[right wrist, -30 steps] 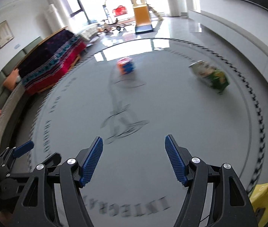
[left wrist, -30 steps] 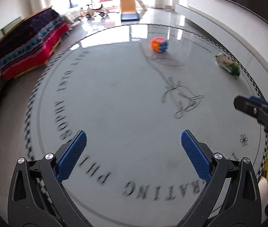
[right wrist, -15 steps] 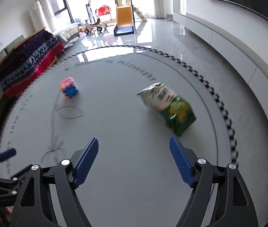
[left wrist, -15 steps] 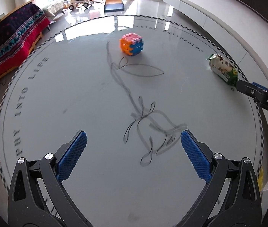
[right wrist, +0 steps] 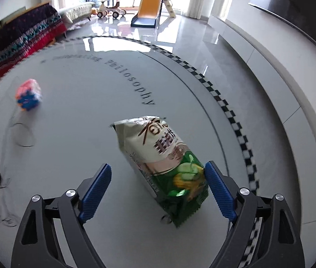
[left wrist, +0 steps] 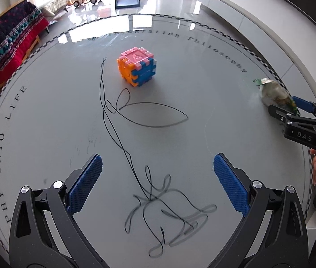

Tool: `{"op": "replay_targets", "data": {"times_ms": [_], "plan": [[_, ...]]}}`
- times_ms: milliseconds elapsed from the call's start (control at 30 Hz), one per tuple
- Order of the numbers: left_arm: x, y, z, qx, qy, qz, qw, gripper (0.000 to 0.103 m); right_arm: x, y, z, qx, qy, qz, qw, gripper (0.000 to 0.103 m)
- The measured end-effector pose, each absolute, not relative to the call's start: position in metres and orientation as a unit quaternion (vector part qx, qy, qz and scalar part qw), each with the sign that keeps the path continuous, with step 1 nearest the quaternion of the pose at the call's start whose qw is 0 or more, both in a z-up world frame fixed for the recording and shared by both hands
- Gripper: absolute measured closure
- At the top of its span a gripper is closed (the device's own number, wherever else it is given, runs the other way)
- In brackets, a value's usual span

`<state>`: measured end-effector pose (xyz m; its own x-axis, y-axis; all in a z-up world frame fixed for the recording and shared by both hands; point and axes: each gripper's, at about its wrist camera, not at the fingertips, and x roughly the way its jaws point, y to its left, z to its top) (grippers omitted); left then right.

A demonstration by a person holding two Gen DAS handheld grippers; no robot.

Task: Collect trash
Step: 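Grasp the green snack bag with the right tool, then grasp the pink toy block cube with the left tool while the right tool holds the bag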

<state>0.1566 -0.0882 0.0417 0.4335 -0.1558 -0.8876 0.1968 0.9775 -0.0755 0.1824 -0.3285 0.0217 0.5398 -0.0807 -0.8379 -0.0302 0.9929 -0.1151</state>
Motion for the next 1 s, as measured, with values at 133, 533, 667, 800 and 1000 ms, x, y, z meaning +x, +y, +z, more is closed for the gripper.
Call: {"op": "replay_targets", "data": {"times_ms": [133, 533, 667, 800, 1000], "plan": [[0.168, -0.081, 0.037, 0.003, 0.526, -0.096, 0.845, 0.006, 0.201, -0.342, 0.013, -0.04, 0.493, -0.019, 0.869, 0.017], [0.222, -0.078, 0.038, -0.01, 0.514, -0.077, 0.854, 0.006, 0.211, -0.348, 0.012, 0.052, 0.489, 0.02, 0.871, 0.054], [0.242, -0.083, 0.034, 0.001, 0.509, -0.077, 0.857, 0.006, 0.208, -0.339, 0.019, 0.067, 0.478, 0.038, 0.875, 0.053], [0.26, -0.079, 0.025, -0.032, 0.511, -0.056, 0.857, 0.006, 0.206, -0.33, 0.026, 0.063, 0.473, 0.049, 0.877, 0.053], [0.272, -0.065, 0.021, -0.089, 0.506, -0.032, 0.858, 0.029, 0.211, -0.322, 0.026, 0.062, 0.474, 0.048, 0.877, 0.053]]}}
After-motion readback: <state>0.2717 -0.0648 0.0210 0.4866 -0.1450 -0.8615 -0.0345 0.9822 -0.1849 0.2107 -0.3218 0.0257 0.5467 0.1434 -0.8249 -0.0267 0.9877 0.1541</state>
